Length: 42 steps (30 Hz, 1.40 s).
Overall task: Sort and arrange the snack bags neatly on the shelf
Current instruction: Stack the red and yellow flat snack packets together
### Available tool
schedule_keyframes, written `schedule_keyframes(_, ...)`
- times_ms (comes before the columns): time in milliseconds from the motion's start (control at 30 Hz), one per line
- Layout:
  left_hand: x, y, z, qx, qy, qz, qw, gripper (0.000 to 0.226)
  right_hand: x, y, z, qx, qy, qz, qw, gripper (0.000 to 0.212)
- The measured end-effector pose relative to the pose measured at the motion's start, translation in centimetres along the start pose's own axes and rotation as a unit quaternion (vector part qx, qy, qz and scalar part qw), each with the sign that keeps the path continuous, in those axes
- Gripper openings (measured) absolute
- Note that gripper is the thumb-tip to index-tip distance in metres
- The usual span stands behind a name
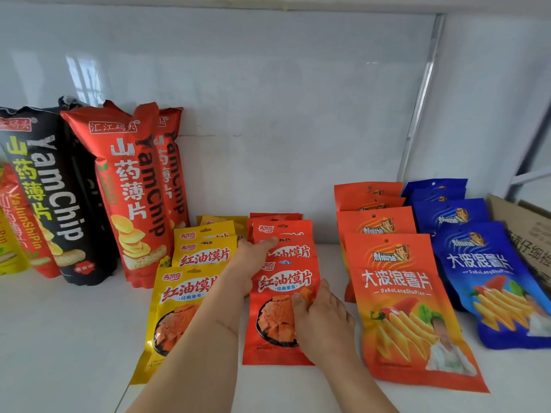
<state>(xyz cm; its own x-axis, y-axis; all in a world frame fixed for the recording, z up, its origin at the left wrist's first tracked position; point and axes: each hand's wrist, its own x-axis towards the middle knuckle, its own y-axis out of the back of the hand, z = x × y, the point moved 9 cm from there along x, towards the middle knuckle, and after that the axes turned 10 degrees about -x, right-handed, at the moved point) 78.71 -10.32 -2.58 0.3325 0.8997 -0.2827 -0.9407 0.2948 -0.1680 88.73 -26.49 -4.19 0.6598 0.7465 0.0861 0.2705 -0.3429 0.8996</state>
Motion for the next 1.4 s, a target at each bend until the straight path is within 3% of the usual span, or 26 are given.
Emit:
schedule_keyframes(167, 0.9, -0.1, 0.6, 0.011, 0.028, -0.039, 0.999, 0.041, 0.3, -0.1, 0.0, -0.018, 0.001, 0.003, 1.000, 0.072)
schedule_keyframes(367, 1.9, -1.0, 0.0, -0.007, 0.006, -0.060, 0.998, 0.046, 0.5, 0.2, 0.1, -0.037, 0.005, 0.035, 0.999, 0.071)
schedule_keyframes(567, 1.7, -0.6, -0.9, -0.058, -0.009, -0.034, 0.998, 0.041, 0.6, 0.8, 0.6, -0.023, -0.007, 0.055, 0.998, 0.072)
schedule_keyframes(800, 0.1, -0.5, -1.6, -0.014, -0.049, -0.021, 0.998, 0.038, 0.6, 1.3, -0.1, -0.006, 0.010, 0.069, 0.998, 0.067)
schedule_keyframes(967, -0.4, -0.9, -1.5, 0.017, -0.098, -0.017, 0.995, 0.049, 1.3, 1.5, -0.1, 0.001, 0.003, 0.074, 0.997, 0.066)
schedule_keyframes(1200, -1.1, -0.9, -1.2, 0.049, -0.123, -0.010, 0.991, 0.050, -2.1, 1.4, 0.1, -0.063, 0.007, 0.064, 0.996, 0.090)
schedule_keyframes(1400, -1.4, -1.1, -0.9, 0.081, -0.143, -0.010, 0.986, 0.058, -2.1, 0.7, 0.4, -0.085, 0.016, 0.041, 0.995, 0.088)
